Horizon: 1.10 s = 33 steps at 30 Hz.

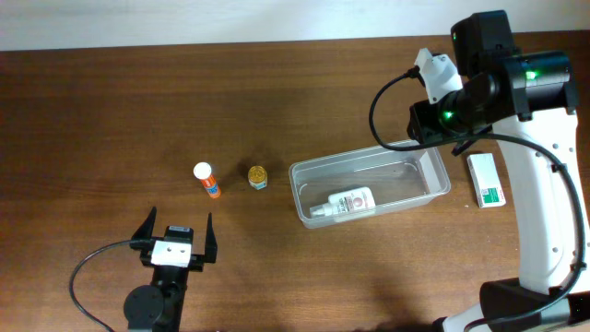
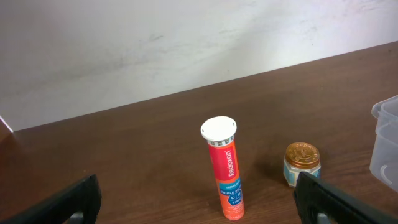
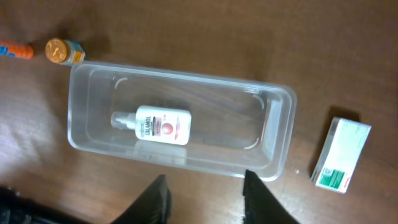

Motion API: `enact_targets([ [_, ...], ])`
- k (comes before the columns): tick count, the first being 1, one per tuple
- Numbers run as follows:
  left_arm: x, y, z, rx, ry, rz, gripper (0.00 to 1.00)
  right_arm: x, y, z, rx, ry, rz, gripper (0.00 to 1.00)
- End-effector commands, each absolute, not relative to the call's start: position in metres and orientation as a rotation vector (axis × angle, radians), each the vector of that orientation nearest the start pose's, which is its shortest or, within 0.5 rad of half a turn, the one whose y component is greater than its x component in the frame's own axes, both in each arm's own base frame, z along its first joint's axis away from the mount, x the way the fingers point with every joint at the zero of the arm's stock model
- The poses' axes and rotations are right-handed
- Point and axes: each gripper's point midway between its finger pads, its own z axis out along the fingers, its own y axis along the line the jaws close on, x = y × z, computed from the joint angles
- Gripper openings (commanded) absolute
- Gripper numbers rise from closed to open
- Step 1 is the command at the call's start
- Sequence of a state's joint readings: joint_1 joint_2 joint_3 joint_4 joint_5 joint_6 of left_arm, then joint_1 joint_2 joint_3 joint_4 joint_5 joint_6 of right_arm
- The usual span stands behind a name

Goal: Pack container
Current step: 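Lower the bottle into the clear container and open the right gripper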

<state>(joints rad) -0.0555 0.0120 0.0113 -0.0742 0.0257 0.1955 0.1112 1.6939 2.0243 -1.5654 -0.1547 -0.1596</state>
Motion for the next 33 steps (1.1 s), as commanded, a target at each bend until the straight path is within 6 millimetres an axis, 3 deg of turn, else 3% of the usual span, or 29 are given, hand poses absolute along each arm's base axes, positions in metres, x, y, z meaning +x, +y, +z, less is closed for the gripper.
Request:
enact_targets([
  [1,0.245,-0.016,0.157,0.231,1.633,0.105,0.99,0.345,0.061,0.285,-0.366,2.746,0.167,0.39],
  [6,0.245,-0.016,0.157,0.231,1.633,0.105,0.99,0.358,-0.002,0.283,0.009,2.756,-0.127,0.54],
  [11,0.245,-0.016,0.157,0.231,1.633,0.105,0.99,0.36,-0.053,0.274,0.281,2.765,-0.133,0.57],
  [13,0.245,-0.016,0.157,0.231,1.633,0.105,0.99,0.359,-0.067,0.261,0.353,2.799,-0.034,0.57],
  [15,0.245,-0.016,0.157,0.231,1.632,0.105,0.99,0.356,-0.065,0.243,0.294,2.867,0.08,0.57],
  [20,0.245,-0.016,0.157,0.231,1.632,0.105,0.99,0.354,-0.065,0.195,0.31,2.96,0.096,0.56],
  [23,0.245,-0.016,0.157,0.231,1.632,0.105,1.0,0.355,-0.063,0.165,0.304,2.986,0.102,0.44],
  [25,0.245,-0.016,0.157,0.231,1.633,0.105,0.99,0.353,-0.062,0.145,0.306,3.004,0.114,0.43],
  [28,0.245,-0.016,0.157,0.231,1.632,0.105,0.99,0.354,-0.052,0.131,0.269,2.999,0.194,0.43],
  [33,0.245,-0.016,0.157,0.231,1.633,0.105,0.99,0.357,-0.026,0.125,0.036,2.974,0.384,0.4],
])
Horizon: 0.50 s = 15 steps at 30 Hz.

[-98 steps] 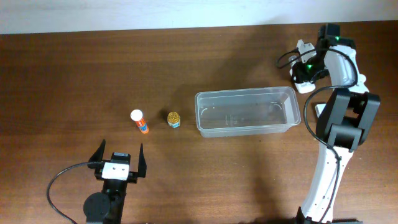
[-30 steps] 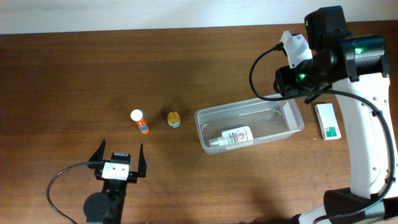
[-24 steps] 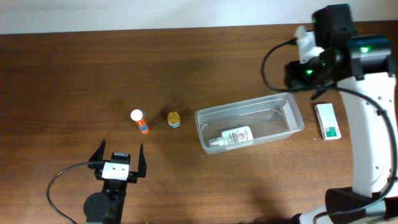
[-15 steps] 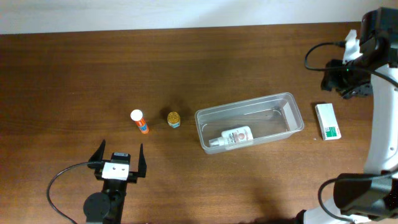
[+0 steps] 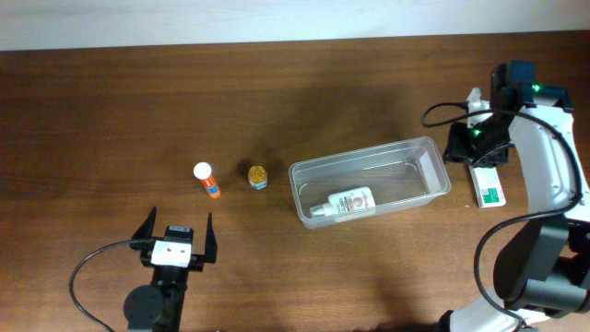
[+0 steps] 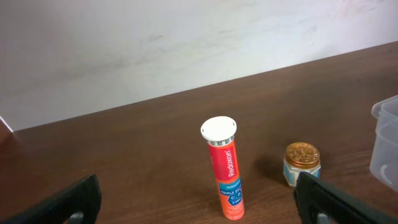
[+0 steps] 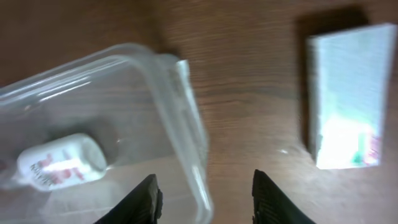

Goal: Pack container
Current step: 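Lower the bottle into the clear container and open the right gripper, then move the right gripper over the white-green Panadol box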

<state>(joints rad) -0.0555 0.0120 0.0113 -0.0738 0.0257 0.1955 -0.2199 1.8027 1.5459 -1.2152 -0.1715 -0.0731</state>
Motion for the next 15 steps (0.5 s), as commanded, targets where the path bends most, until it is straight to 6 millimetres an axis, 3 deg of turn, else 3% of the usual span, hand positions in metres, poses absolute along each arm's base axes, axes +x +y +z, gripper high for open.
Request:
enact_targets([
  [1,0.245,-0.016,0.157,0.231,1.633,0.105,0.99,0.357,-0.024,0.124,0.008,2.978,0.386,0.4],
  [6,0.245,-0.016,0.157,0.231,1.632,0.105,0.99,0.353,-0.011,0.101,-0.219,3.019,0.398,0.4],
  [15,0.245,-0.016,0.157,0.231,1.633,0.105,1.0,0.355,-0.022,0.068,-0.228,3.101,0.312,0.41],
])
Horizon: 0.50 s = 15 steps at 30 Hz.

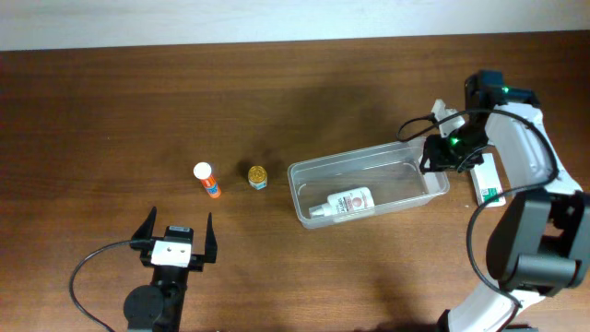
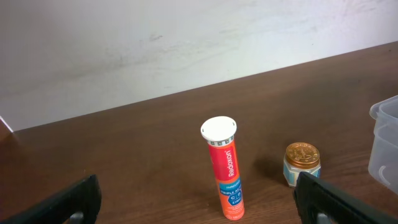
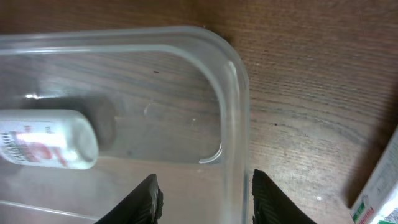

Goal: Pack container
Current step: 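Move the right gripper over the white-green Panadol box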

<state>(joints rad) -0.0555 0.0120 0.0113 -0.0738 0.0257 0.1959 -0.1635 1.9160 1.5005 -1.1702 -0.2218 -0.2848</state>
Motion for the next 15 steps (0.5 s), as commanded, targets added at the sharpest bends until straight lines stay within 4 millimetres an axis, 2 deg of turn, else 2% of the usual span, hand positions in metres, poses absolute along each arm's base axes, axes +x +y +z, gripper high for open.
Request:
enact_targets([
  [1,0.2454,-0.016,0.1569,0.231,1.632,0.105,0.99,0.3555,-0.0221,0.0667,-0.229,3.101,0.311,0.41],
  [6,0.2454,-0.016,0.1569,0.231,1.632,0.105,1.0,0.3562,-0.0221,0.0658,-0.212,3.103,0.312,0.37],
  [7,0.2454,-0.016,0.1568,0.231,1.633,0.105,1.0,0.3565,-0.0222,0.0657,-0.172,3.107,0.312,0.29],
  [10,0.2454,-0.016,0.1568,0.231,1.633,0.105,0.99,0.3572,-0.0223,0.0657,-0.126,3.109,0.311,0.16],
  [15,0.2455,-0.0158,0.1568,0.231,1.633,0.106,0.99,0.3588,-0.0228,0.0657,0.012,3.114,0.308,0.04],
])
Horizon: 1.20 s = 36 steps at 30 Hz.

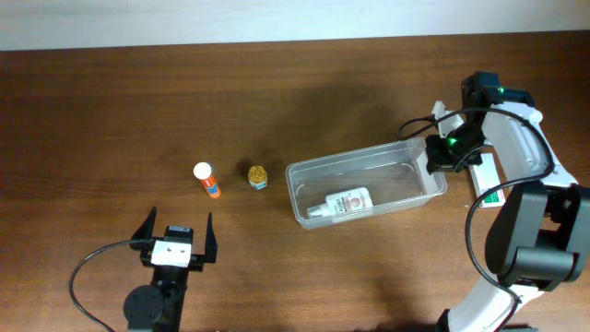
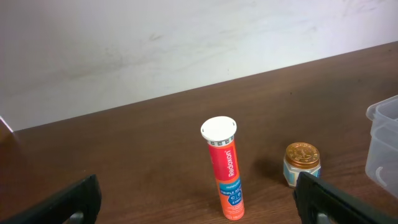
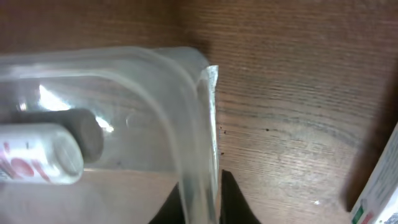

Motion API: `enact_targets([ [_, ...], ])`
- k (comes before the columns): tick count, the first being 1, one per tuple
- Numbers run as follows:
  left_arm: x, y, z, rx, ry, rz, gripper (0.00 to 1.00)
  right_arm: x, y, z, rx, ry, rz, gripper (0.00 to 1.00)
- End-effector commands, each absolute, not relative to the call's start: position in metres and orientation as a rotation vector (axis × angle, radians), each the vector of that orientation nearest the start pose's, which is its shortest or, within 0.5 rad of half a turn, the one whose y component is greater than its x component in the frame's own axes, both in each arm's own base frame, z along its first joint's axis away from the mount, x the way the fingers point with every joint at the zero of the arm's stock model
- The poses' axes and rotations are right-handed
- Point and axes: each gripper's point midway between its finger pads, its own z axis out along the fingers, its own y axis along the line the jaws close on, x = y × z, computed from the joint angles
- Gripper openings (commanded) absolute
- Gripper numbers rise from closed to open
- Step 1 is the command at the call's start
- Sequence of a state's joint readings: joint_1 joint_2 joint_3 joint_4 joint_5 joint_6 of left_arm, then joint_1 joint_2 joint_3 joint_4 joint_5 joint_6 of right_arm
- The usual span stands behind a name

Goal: Pack container
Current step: 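Move the right gripper over the white-green Panadol box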

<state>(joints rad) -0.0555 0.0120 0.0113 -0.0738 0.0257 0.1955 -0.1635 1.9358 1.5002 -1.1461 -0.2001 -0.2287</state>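
Observation:
A clear plastic container (image 1: 364, 159) lies in the middle right of the table with a white bottle (image 1: 339, 204) lying in it. My right gripper (image 3: 199, 205) is shut on the container's right end wall (image 3: 202, 124), one finger on each side. An orange tube with a white cap (image 1: 206, 181) stands at the left, with a small gold-lidded jar (image 1: 257, 175) beside it. My left gripper (image 1: 175, 242) rests open near the front edge, facing the tube (image 2: 225, 168) and jar (image 2: 301, 163). A white and green box (image 1: 490, 181) lies right of the container.
The right arm (image 1: 521, 138) and its cable reach over the table's right side. A white wall (image 2: 155, 43) rises behind the far edge of the brown table (image 1: 111, 111).
My right gripper has shut on the container's right end wall. The container has shifted a little to the left. The left arm, tube and jar stay put.
My right gripper was open high above the container. Then it was low by the white and green box, then open astride the container's right end wall. Now it is shut on that wall, and the container sits slightly further left.

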Motion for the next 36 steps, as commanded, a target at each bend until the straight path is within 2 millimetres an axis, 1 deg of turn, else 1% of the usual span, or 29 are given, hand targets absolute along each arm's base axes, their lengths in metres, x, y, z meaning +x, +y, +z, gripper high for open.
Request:
enact_targets([
  [1,0.245,-0.016,0.157,0.231,1.633,0.106,0.99,0.359,-0.023,0.066,0.038,3.115,0.309,0.04],
  [7,0.245,-0.016,0.157,0.231,1.633,0.106,0.99,0.359,-0.022,0.066,0.201,3.119,0.313,0.04],
  [10,0.245,-0.016,0.157,0.231,1.633,0.106,0.99,0.359,-0.023,0.066,0.214,3.118,0.311,0.04],
  [12,0.245,-0.016,0.157,0.231,1.633,0.106,0.99,0.359,-0.023,0.066,0.187,3.118,0.312,0.04],
  [15,0.245,-0.016,0.157,0.231,1.633,0.106,0.99,0.359,-0.023,0.066,0.092,3.118,0.304,0.04],
  [18,0.245,-0.016,0.157,0.231,1.633,0.106,0.99,0.36,-0.028,0.065,0.075,3.116,0.264,0.04],
  [26,0.245,-0.016,0.157,0.231,1.633,0.106,0.99,0.368,-0.029,0.065,-0.054,3.081,0.249,0.04],
  [33,0.245,-0.016,0.157,0.231,1.633,0.106,0.99,0.369,-0.029,0.065,-0.084,3.071,0.247,0.04],
  [34,0.245,-0.016,0.157,0.231,1.633,0.106,0.99,0.369,-0.029,0.065,-0.083,3.072,0.247,0.05],
  [36,0.245,-0.016,0.157,0.231,1.633,0.106,0.99,0.369,-0.029,0.065,-0.083,3.073,0.248,0.1],
])
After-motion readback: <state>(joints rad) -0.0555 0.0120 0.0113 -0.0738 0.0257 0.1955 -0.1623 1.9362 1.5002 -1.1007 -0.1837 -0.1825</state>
